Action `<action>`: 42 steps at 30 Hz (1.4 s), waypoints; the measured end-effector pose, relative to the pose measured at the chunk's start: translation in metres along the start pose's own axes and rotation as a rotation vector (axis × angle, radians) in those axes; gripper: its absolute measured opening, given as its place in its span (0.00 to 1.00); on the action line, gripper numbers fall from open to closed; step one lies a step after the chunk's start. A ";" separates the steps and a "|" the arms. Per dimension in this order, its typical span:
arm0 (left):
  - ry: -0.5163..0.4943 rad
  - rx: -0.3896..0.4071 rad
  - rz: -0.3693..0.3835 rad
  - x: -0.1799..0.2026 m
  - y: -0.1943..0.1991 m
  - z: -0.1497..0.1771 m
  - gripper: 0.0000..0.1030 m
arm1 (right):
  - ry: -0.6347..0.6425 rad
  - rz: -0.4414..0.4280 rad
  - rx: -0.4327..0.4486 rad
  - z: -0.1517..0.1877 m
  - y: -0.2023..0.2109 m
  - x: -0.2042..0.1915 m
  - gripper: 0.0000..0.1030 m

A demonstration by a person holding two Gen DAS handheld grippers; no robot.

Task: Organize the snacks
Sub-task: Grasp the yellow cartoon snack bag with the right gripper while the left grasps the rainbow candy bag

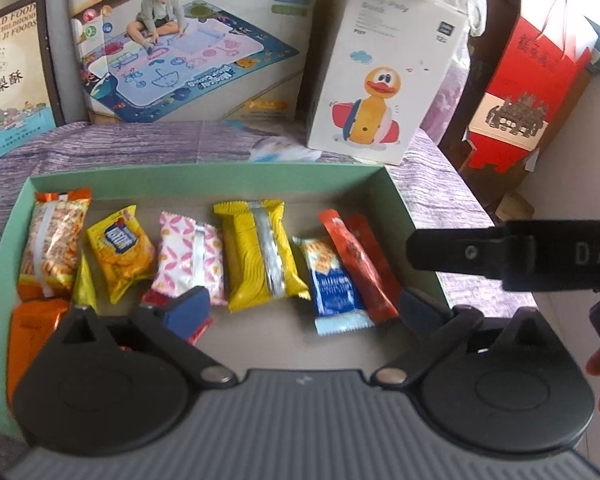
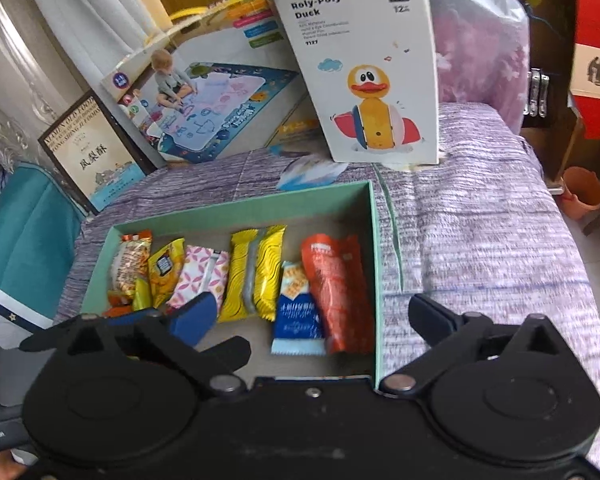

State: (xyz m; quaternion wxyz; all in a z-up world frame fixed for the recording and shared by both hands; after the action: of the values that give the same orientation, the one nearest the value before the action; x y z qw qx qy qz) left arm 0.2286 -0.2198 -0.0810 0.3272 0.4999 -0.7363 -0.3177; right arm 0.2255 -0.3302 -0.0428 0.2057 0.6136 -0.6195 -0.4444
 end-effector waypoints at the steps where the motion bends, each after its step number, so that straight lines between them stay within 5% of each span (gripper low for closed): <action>1: -0.004 -0.001 0.000 0.001 0.005 0.004 1.00 | -0.005 -0.004 0.000 0.004 0.003 0.000 1.00; 13: -0.064 -0.027 -0.017 0.002 0.055 0.074 1.00 | -0.072 -0.019 -0.005 0.077 0.051 0.005 1.00; 26: -0.051 -0.102 -0.071 -0.012 0.050 0.137 1.00 | -0.276 0.068 -0.032 0.166 0.064 0.052 1.00; 32: -0.035 -0.105 -0.079 -0.014 0.040 0.139 1.00 | -0.317 0.127 -0.045 0.193 0.059 0.063 0.75; 40: -0.024 -0.115 -0.072 -0.011 0.027 0.137 1.00 | -0.298 0.186 -0.048 0.196 0.034 0.058 0.66; 42: -0.031 -0.120 -0.070 -0.008 0.023 0.136 1.00 | -0.268 0.207 -0.035 0.195 0.032 0.056 0.53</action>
State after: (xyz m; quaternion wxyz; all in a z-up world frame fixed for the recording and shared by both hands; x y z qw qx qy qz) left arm 0.1097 -0.1863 -0.1438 0.3338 0.5000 -0.7029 -0.3801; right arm 0.0416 -0.3299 -0.1348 0.1768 0.4782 -0.6932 -0.5095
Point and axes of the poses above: each gripper's, at about its wrist camera, not at the fingertips, and y roughly against the way its jaws point, x to its right, z to its underside, the point moved 8 cm from there along -y, roughly the way its jaws point, and after that the axes turned 1 degree about -y, right-handed, at the moved point
